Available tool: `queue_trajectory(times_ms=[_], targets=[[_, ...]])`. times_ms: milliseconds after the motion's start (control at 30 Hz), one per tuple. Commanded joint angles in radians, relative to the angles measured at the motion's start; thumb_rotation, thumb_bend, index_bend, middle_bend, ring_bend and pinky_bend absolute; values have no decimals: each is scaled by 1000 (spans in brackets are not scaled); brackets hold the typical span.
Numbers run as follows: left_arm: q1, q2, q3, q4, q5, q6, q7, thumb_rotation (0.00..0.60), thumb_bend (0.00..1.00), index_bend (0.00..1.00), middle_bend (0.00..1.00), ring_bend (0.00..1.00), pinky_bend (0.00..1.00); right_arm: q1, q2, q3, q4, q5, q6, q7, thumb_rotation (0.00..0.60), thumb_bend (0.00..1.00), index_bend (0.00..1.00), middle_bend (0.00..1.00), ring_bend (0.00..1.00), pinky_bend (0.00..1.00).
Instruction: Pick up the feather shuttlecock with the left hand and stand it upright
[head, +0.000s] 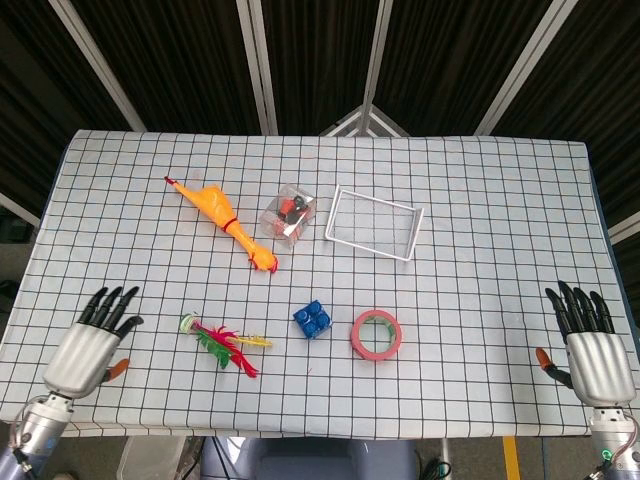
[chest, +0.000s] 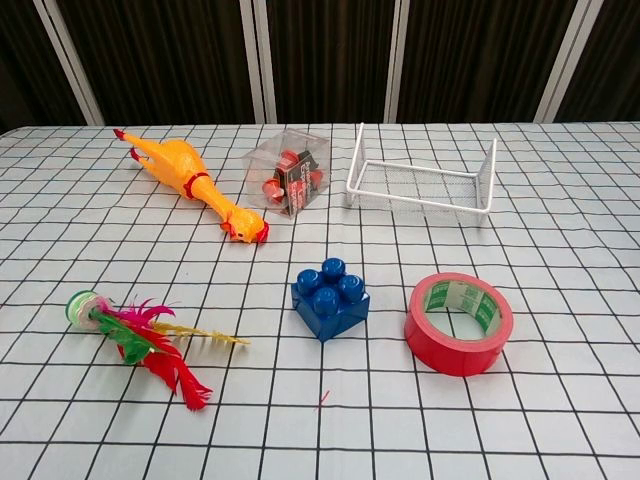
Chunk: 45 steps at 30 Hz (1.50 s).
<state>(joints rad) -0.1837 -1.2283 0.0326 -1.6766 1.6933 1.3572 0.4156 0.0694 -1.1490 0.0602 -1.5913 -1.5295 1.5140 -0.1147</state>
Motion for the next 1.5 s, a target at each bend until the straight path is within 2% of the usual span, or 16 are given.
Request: queue_trajectory(times_ms=[33,233,367,667,1133,1333,1500], targets=[[-37,-100,1,-26,-11,-79,110,600,351,428,24,0,69,-1,1,0,0,0,1,3,600,339,0,0,0,0],[-61,-231,-23,16,-50,-124,201,600,415,480,55,0,69,-2,5,1,-1,2,0,14,600,339,0,0,0,0],[-72,-290,-29,42,-70,-144,238,600,421,494,60,0,69,-3,9,0,-2,4,0,23,600,339,0,0,0,0],[-89,-359,-32,83,-93,-161,279,600,440,518,72,0,69,-5,14,-2,-5,1,0,39,600,339,0,0,0,0],[-97,-386,-11,89,-95,-154,268,600,598,601,107,0,69,-5,18,-3,-13,9,-10,42,600,339,0,0,0,0],[-97,-375,-5,75,-79,-132,255,600,620,613,108,0,69,-6,19,-4,-15,10,-12,43,600,339,0,0,0,0],[-103,-343,-22,44,-65,-103,239,600,620,614,109,0,69,-5,20,-4,-16,10,-13,45,600,339,0,0,0,0]])
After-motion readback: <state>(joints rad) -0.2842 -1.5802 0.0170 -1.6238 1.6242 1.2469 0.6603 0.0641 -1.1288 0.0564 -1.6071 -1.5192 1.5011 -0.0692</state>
